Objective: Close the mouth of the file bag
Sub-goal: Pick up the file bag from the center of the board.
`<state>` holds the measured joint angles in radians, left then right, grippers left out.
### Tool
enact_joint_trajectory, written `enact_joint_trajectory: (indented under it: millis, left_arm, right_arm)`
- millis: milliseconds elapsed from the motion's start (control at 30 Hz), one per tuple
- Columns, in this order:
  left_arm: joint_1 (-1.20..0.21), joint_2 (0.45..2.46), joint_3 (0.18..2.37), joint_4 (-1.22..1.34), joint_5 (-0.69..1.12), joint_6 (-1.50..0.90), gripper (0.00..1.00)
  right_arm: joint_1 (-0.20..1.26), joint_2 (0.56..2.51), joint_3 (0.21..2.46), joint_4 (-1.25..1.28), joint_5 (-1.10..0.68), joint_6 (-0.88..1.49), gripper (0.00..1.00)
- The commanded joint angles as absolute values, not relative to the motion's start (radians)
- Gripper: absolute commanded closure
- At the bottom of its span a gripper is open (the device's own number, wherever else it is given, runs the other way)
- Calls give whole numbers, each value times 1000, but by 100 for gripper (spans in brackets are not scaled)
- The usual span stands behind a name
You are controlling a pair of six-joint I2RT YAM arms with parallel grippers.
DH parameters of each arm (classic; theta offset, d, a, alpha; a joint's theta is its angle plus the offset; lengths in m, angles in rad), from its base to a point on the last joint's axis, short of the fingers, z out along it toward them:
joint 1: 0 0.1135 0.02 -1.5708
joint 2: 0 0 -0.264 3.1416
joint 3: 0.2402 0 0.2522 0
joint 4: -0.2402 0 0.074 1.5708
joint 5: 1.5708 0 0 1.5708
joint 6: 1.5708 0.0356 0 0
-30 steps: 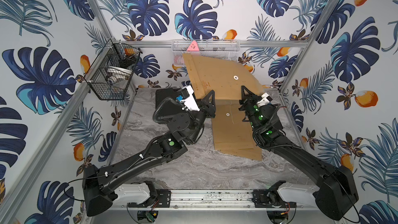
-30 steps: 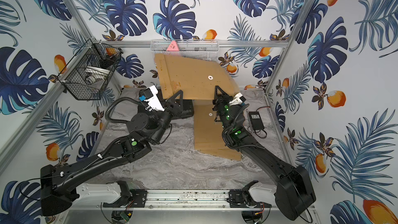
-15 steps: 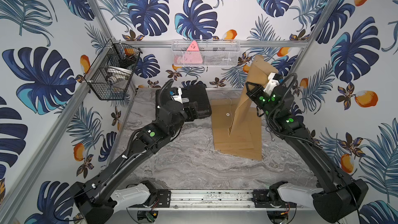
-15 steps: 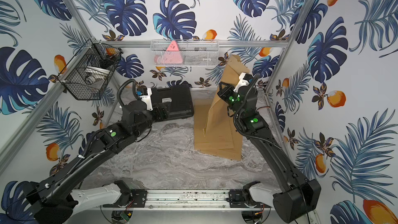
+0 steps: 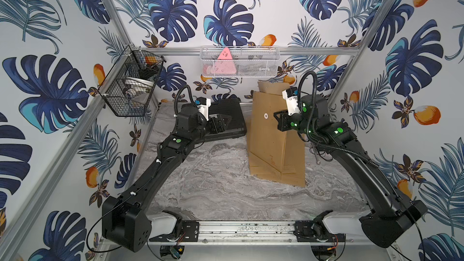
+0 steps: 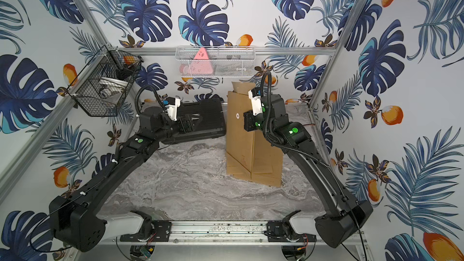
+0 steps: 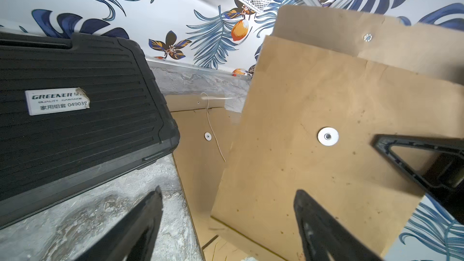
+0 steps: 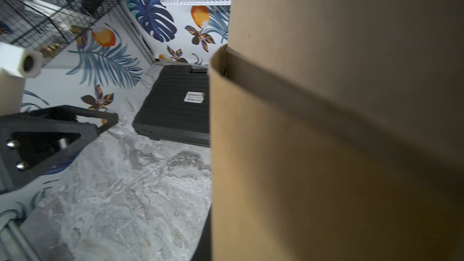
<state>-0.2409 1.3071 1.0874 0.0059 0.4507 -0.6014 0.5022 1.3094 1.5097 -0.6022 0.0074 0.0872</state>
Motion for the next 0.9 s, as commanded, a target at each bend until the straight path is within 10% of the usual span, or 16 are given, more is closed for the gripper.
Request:
enact_joint_trajectory:
  millis: [0, 500, 867]
  left_arm:
    - [-222, 1355, 1037, 292, 648, -754, 9]
    - [-218, 1524, 1138, 531, 913, -639, 3]
    - [-215, 1615, 1117, 1182, 1126, -1078, 1]
  right_arm:
    - [506, 1282, 1508, -589, -15, -22, 100]
    - [505, 1154, 1528, -571, -569, -67, 100]
    - [360, 1117, 1541, -463, -799, 5, 100]
